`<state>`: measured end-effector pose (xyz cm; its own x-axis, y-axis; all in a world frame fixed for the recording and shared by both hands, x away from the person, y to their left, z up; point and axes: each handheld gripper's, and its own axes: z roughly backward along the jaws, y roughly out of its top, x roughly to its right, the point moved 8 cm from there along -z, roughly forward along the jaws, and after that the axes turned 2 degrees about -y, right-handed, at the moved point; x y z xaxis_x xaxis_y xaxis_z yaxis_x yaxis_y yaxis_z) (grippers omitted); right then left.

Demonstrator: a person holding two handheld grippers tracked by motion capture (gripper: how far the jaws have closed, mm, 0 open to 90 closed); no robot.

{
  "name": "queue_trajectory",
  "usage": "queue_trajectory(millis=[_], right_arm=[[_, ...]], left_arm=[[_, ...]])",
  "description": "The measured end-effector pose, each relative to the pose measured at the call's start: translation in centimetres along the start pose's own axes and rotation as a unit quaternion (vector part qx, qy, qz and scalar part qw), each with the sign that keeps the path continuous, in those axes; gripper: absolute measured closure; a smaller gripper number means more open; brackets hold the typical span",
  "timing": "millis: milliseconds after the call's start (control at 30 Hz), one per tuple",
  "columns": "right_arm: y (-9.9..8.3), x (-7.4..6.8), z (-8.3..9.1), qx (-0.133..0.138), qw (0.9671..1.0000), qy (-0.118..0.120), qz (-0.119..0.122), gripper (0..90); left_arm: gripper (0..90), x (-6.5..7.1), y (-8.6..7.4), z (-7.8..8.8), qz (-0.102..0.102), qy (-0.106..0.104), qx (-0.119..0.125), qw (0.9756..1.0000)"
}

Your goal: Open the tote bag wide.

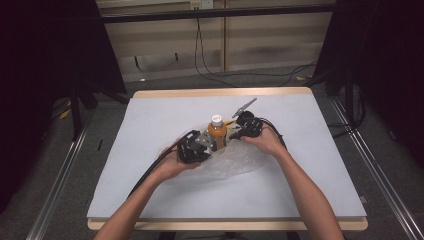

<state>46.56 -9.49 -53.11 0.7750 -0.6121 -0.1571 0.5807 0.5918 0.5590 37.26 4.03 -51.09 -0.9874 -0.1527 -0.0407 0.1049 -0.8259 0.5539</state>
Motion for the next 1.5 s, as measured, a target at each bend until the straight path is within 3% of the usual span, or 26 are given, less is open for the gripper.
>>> queue_trajectory(millis=[67,167,200,233,333,367,400,500,533,567,700,733,867,967,1100,1133,1267,1500], right_arm=[[0.4,0.4,-0.8,-0.012,0.9999,0.003,-0.005,90.0],[1.1,0.9,-1.2,-0.016,0.9999,-0.003,-0.004,90.0],[1.5,1.2,-1.4,-0.018,0.9998,-0.010,-0.005,90.0],[1.8,1.4,-1.6,-0.018,0.9998,-0.013,-0.003,90.0],[2.7,2.1,-2.1,-0.025,0.9993,-0.028,0.001,90.0],[2.7,2.1,-2.1,-0.025,0.9993,-0.028,0.001,90.0],[3.0,2.4,-2.2,-0.026,0.9989,-0.038,0.006,90.0],[3.8,3.0,-2.7,-0.030,0.9983,-0.049,-0.004,90.0],[3.9,3.2,-2.8,-0.031,0.9982,-0.051,0.000,90.0],[4.2,3.4,-2.9,-0.030,0.9977,-0.060,-0.002,90.0],[4.6,4.3,-3.0,-0.030,0.9963,-0.079,-0.016,90.0],[4.6,4.3,-3.0,-0.030,0.9963,-0.079,-0.016,90.0],[5.1,5.2,-3.2,-0.037,0.9936,-0.106,-0.015,90.0],[5.4,5.6,-3.3,-0.034,0.9928,-0.113,-0.022,90.0],[5.6,6.8,-3.4,-0.026,0.9915,-0.119,-0.047,90.0],[5.7,7.2,-3.4,-0.025,0.9906,-0.126,-0.046,90.0],[6.2,7.9,-3.6,-0.025,0.9869,-0.150,-0.053,90.0],[6.3,8.3,-3.7,-0.013,0.9860,-0.154,-0.061,90.0]], left_arm=[[90.0,2.0,0.1,-1.2,-0.024,-0.009,-0.018,0.9995],[90.0,3.0,0.3,-1.8,-0.034,-0.015,-0.025,0.9990],[90.0,4.5,0.6,-2.2,-0.049,-0.019,-0.033,0.9980],[90.0,5.1,0.7,-2.3,-0.070,-0.012,-0.045,0.9965],[90.0,7.4,1.1,-2.3,-0.097,-0.017,-0.060,0.9933],[90.0,7.4,1.1,-2.3,-0.097,-0.017,-0.060,0.9933],[90.0,7.9,1.2,-2.3,-0.111,-0.009,-0.068,0.9915],[90.0,9.7,1.3,-2.2,-0.118,-0.013,-0.075,0.9901],[90.0,10.7,1.2,-1.9,-0.132,-0.026,-0.080,0.9876],[90.0,10.7,1.2,-1.9,-0.132,-0.026,-0.080,0.9876],[90.0,12.9,0.5,-1.3,-0.147,-0.042,-0.069,0.9859],[90.0,13.3,0.4,-1.3,-0.138,-0.043,-0.062,0.9876],[90.0,14.1,-0.2,-0.8,-0.132,-0.061,-0.051,0.9881],[90.0,14.6,-0.4,-0.7,-0.134,-0.064,-0.047,0.9878],[90.0,15.0,-0.7,-0.4,-0.135,-0.066,-0.045,0.9876],[90.0,15.0,-0.8,-0.4,-0.123,-0.069,-0.045,0.9890],[90.0,14.7,-0.8,-0.4,-0.117,-0.084,-0.034,0.9890],[90.0,14.7,-0.9,-0.4,-0.121,-0.081,-0.031,0.9889]])
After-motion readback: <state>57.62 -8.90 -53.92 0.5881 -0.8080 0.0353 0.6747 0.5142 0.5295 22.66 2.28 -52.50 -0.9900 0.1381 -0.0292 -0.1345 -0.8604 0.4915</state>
